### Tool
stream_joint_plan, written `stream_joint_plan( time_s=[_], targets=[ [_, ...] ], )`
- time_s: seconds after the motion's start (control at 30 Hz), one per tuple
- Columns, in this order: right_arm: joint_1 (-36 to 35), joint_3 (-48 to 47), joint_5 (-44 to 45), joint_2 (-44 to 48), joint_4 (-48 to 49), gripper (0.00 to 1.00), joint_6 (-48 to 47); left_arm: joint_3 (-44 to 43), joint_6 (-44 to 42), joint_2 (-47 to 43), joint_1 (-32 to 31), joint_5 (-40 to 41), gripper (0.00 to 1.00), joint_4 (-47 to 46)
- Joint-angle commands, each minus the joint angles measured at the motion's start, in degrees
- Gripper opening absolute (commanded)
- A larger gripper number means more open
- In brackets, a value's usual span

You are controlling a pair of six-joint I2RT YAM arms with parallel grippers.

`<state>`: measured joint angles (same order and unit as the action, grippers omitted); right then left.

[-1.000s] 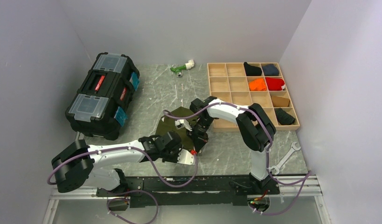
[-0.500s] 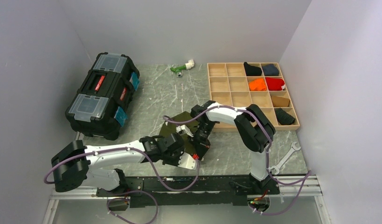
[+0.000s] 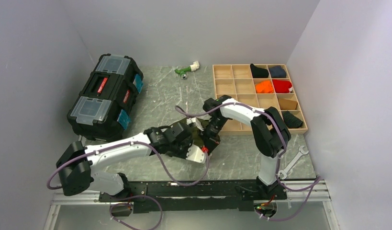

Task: Roll the underwear
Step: Fold the underwear at the center of the board.

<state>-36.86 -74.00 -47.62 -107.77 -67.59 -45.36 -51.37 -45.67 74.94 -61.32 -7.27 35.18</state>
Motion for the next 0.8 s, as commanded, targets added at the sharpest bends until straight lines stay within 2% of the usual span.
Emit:
stream_joint_plan(
  time_s=[0.0, 0.4, 0.77],
  targets=[
    [2.76, -4.23, 1.83, 1.60, -0.38, 0.00, 1.61, -6.17, -5.79, 4.28, 5.61, -1.13, 0.00, 2.64],
    [9.60, -17.32, 9.11, -8.36, -3.00, 0.00, 1.93, -23.46, -12.01, 21.67, 15.62, -3.37, 0.00, 6.20],
    [12.69, -25.65, 15.11, -16.85, -5.58, 0.00, -0.40, -34.02, -13.21, 32.28, 18.01, -2.48, 0.00, 5.26]
  ],
)
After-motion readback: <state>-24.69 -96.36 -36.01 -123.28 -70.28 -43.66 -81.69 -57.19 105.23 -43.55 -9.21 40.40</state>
